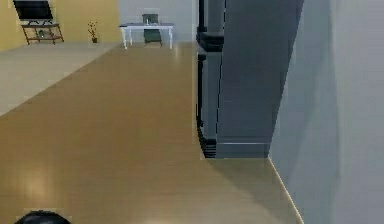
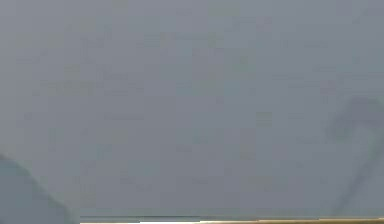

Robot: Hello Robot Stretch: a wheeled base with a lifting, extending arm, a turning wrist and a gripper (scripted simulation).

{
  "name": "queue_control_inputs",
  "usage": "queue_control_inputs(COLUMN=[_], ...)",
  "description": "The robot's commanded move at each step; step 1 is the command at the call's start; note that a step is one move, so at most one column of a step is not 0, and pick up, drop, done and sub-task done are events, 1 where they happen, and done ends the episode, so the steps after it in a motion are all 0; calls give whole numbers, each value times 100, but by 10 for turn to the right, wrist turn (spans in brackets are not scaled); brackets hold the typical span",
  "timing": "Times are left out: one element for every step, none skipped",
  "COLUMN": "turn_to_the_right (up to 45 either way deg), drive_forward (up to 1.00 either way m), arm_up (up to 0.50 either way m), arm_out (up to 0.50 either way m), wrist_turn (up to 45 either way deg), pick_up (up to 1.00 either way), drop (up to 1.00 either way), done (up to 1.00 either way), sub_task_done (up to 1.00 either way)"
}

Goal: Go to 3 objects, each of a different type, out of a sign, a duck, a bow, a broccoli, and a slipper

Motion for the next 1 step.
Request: queue_control_inputs(turn_to_the_right=[-30], drive_forward=[0], arm_up=[0], arm_out=[0], wrist_turn=[0], pick_up=[0], drop=[0], done=[0], sub_task_done=[0])
